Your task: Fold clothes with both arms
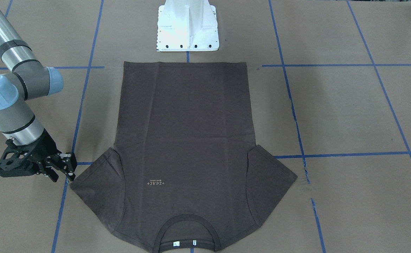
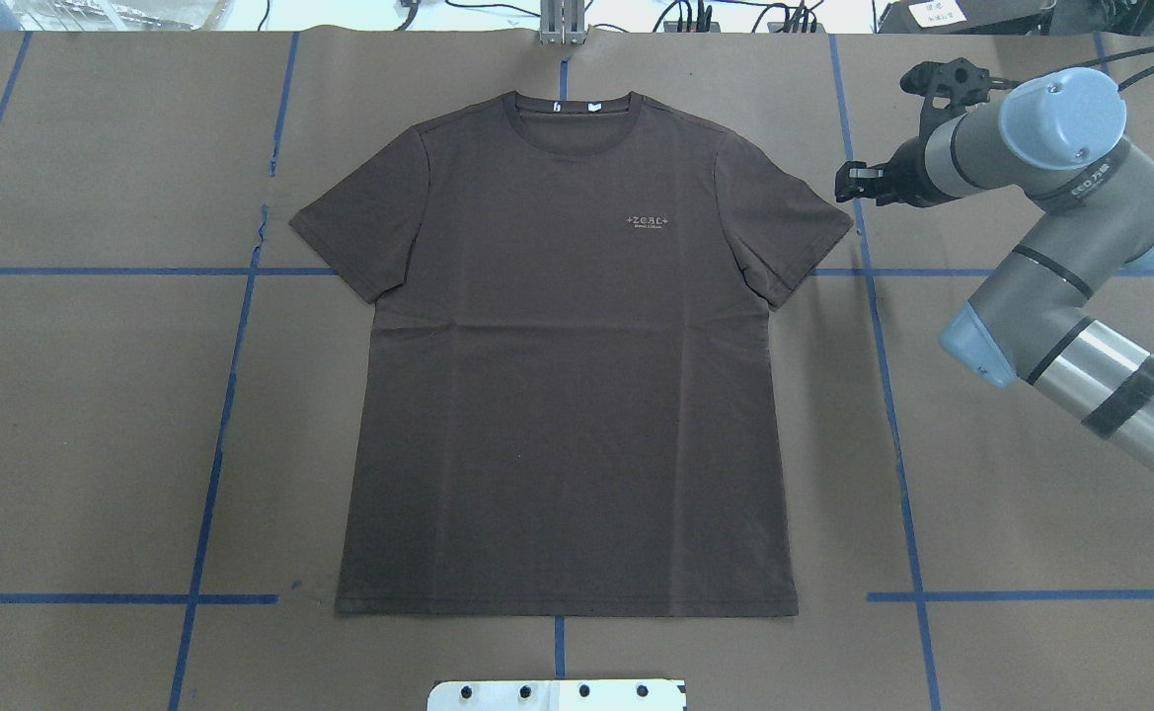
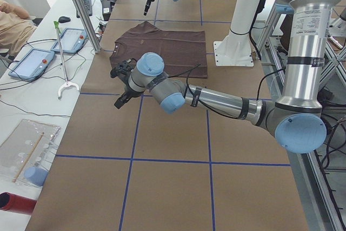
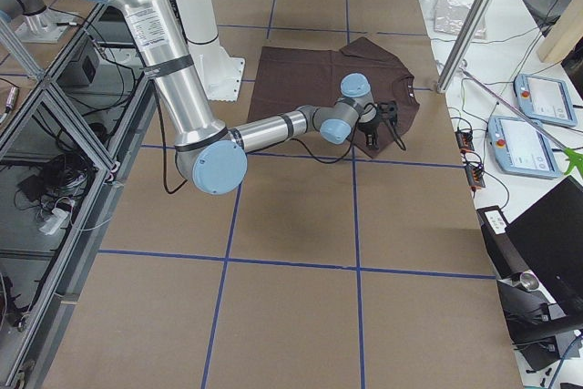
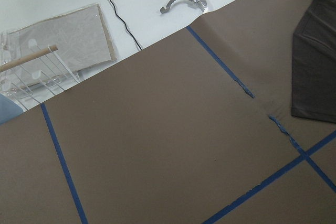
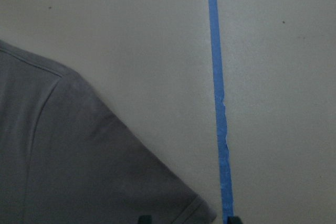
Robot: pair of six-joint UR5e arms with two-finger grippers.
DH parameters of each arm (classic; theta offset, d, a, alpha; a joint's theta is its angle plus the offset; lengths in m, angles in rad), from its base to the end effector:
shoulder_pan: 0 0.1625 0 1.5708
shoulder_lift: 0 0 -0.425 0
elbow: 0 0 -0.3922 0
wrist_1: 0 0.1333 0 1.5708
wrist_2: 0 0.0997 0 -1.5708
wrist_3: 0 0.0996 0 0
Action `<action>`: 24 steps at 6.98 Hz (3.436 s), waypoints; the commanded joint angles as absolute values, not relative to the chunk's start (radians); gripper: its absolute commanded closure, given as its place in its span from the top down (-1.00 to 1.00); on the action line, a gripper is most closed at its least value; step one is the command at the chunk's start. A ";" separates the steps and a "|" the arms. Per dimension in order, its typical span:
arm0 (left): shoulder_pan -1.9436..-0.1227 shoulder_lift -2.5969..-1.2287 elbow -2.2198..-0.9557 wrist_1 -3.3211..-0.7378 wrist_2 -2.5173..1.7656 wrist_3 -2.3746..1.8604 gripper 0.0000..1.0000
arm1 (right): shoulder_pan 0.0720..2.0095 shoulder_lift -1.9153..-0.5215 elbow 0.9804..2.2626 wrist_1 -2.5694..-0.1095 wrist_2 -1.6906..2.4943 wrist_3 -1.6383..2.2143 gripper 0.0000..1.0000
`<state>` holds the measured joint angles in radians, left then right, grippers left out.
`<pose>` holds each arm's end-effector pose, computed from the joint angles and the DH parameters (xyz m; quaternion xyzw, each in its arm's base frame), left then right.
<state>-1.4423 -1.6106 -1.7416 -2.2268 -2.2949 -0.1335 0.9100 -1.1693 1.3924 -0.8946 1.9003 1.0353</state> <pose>0.0001 -0.5262 0.4775 0.3473 0.3700 0.1466 0.8491 -0.3402 -0.6024 0.4475 0.1728 -0.4193 0.0953 0.8861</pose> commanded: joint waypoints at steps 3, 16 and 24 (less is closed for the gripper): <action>-1.442 -1.609 -1.736 -2.227 -2.295 -0.132 1.00 | 0.874 -1.120 1.292 -0.879 1.856 1.026 0.10; -1.440 -1.609 -1.729 -2.227 -2.295 -0.129 1.00 | 0.820 -0.924 1.356 -1.216 1.740 1.135 -1.00; -1.439 -1.629 -1.724 -2.239 -2.293 -0.130 1.00 | 0.699 -0.727 1.235 -1.290 1.589 1.224 1.00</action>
<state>-1.4399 -1.6181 -1.7242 -2.2304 -2.2933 -0.1316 0.7090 -0.7408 1.2348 -1.2902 1.6091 1.2316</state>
